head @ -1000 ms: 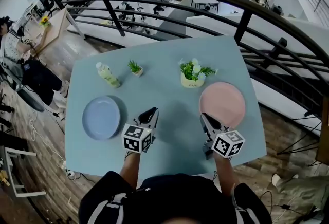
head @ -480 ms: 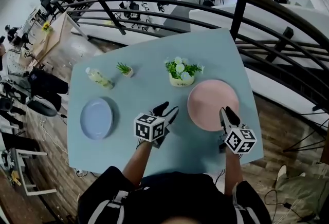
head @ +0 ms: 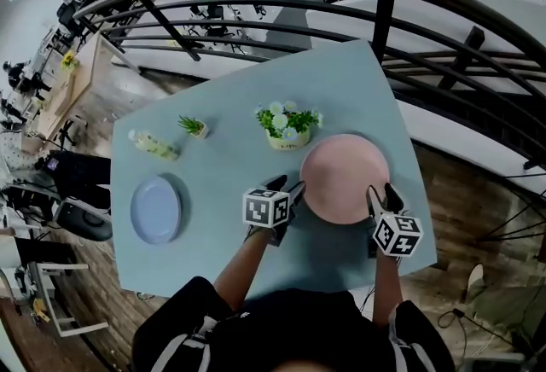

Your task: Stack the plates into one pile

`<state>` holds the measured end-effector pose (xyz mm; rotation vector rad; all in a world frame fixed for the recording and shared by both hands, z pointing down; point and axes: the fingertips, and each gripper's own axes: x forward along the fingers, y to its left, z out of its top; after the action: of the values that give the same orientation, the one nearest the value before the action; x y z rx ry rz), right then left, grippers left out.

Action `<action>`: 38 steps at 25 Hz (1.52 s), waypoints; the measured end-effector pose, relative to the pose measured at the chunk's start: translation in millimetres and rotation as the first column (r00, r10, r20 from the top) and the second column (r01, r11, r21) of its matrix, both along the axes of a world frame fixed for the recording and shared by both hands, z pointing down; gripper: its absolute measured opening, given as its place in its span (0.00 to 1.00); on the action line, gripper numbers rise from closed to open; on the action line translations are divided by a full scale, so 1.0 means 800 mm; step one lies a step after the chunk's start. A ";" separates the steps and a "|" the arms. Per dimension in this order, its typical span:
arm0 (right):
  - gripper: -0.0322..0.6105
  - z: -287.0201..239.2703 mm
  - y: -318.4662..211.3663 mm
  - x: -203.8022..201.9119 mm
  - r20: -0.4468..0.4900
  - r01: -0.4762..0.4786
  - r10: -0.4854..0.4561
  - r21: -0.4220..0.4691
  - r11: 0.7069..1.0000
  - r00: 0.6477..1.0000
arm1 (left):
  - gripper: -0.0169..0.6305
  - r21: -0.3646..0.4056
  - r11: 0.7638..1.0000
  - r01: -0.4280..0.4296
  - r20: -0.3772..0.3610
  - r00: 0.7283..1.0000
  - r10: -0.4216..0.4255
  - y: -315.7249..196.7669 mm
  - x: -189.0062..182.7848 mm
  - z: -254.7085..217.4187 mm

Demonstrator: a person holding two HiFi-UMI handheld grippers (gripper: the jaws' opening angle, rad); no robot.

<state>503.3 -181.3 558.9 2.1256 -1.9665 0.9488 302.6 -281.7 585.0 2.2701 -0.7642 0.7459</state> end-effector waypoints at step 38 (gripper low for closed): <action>0.17 0.003 0.004 -0.044 0.119 -0.020 0.019 0.007 1.000 0.993 | 0.23 0.031 0.993 0.110 -0.041 0.993 -0.109 0.002 -0.035 -0.024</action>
<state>467.9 -177.7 561.3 2.1434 -2.0092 1.0976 274.7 -279.9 566.2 2.2452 -0.8807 0.6407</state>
